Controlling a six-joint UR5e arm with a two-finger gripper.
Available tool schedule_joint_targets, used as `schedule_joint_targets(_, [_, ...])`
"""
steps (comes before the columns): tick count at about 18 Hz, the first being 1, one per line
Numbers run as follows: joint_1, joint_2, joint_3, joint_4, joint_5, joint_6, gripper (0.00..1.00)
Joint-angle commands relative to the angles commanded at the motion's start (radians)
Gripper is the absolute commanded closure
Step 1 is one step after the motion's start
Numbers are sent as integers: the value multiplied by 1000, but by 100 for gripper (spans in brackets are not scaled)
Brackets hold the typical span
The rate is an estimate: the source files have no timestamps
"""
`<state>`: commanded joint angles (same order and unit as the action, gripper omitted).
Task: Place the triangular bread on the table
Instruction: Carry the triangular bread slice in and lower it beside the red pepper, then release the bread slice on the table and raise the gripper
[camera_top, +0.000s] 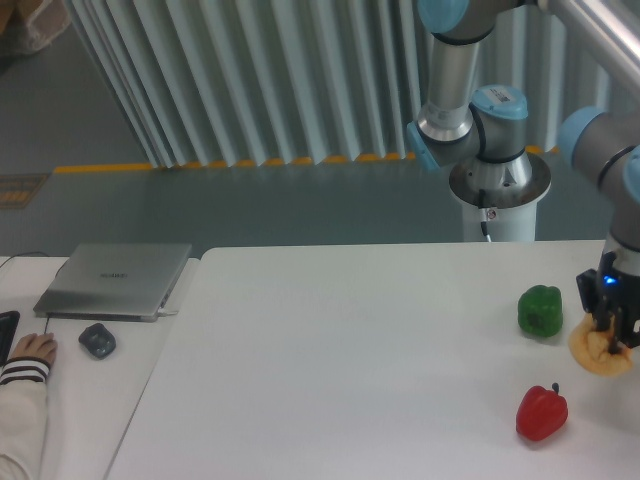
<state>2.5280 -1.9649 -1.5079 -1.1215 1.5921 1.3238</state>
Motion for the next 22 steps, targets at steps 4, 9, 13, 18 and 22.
schedule_joint_targets(4, [-17, -46, -9, 73, 18, 0, 66])
schedule_joint_targets(9, [-23, -51, -21, 100, 66, -9, 38])
schedule_joint_targets(13, [-25, -49, -25, 103, 66, -11, 0])
schedule_joint_targets(18, [-34, 27, -12, -41, 72, -6, 0])
schedule_joint_targets(22, [-29, 58, 1, -38, 118, -8, 0])
